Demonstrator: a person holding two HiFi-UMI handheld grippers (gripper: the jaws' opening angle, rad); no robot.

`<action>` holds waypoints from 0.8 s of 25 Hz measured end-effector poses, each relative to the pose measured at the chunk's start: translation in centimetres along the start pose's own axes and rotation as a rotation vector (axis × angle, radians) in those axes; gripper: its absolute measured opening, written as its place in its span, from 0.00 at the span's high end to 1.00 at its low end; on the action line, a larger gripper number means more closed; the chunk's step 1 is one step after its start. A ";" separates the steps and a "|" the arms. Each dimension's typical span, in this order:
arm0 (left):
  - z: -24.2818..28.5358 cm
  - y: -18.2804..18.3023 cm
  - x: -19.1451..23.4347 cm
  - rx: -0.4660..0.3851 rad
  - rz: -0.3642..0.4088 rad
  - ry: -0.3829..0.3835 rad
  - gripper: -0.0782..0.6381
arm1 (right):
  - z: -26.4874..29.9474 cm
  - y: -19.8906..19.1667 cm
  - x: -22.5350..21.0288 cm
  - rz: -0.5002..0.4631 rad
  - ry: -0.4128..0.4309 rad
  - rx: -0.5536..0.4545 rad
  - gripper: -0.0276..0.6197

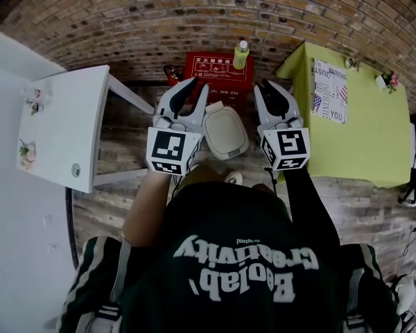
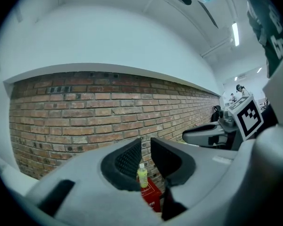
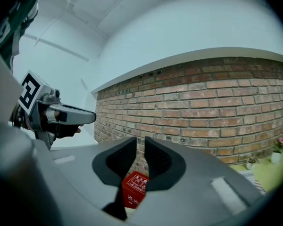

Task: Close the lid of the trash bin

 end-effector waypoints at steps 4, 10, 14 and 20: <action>-0.3 0.1 -0.1 -0.002 0.000 0.018 0.83 | -0.4 -0.4 0.2 0.018 0.024 0.033 0.94; -0.6 0.3 0.4 -0.022 -0.008 0.048 0.88 | -2.3 0.3 1.0 0.027 0.103 0.034 0.94; -0.6 0.4 0.1 -0.025 -0.019 0.055 0.88 | -2.9 0.3 0.1 0.012 0.057 0.030 0.94; -0.3 0.7 -0.4 -0.031 -0.020 0.046 0.88 | -3.2 0.4 -0.7 0.036 0.040 0.021 0.94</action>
Point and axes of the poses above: the fingertips, and each gripper's own axes: z forward along the fingers, x to its left, y out of its top, the point moved 2 cm from there along -z, backward along the fingers, and after that the axes turned 12 degrees about z, right-handed, at the moved point
